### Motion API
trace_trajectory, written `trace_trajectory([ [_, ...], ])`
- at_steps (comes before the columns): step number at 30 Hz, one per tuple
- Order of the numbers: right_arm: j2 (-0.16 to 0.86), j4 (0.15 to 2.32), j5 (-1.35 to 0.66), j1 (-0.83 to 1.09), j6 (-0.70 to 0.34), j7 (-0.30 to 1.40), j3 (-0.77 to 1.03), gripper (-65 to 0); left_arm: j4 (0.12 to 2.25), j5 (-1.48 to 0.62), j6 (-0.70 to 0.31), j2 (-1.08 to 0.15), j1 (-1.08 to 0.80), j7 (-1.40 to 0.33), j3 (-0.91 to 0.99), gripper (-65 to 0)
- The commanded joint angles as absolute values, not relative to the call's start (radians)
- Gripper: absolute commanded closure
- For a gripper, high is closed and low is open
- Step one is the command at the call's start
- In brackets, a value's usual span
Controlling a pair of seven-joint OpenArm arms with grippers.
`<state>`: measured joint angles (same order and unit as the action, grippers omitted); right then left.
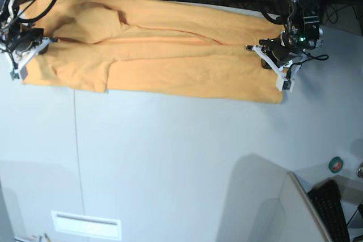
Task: Layout the t-shirt on the table in an organized manner, then fold the t-shirt properly
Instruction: 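Lower the folded edge onto the shirt and release with both grippers, then regrasp the folded shirt's ends with both grippers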
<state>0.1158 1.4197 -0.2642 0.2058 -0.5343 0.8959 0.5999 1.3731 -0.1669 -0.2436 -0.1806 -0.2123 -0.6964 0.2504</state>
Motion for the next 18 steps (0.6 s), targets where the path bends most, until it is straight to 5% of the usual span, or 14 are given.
trace_trajectory([
  [1, 0.145, 1.386, -0.272, 0.168, -0.529, 0.869, 0.596, 0.0, 1.326, -0.120, -0.223, -0.189, -0.189, -0.728, 0.255, 0.0],
  [9, 0.185, 1.079, -0.271, -0.044, -0.435, 0.783, 0.561, 0.0, 1.098, -0.113, -0.223, -0.229, 0.038, -0.690, 0.252, 0.0],
  [18, 0.180, 1.380, -0.272, 0.002, -0.337, 0.863, 0.461, 0.0, 1.234, -0.119, -0.223, -0.237, 0.019, -0.694, 0.266, 0.0],
])
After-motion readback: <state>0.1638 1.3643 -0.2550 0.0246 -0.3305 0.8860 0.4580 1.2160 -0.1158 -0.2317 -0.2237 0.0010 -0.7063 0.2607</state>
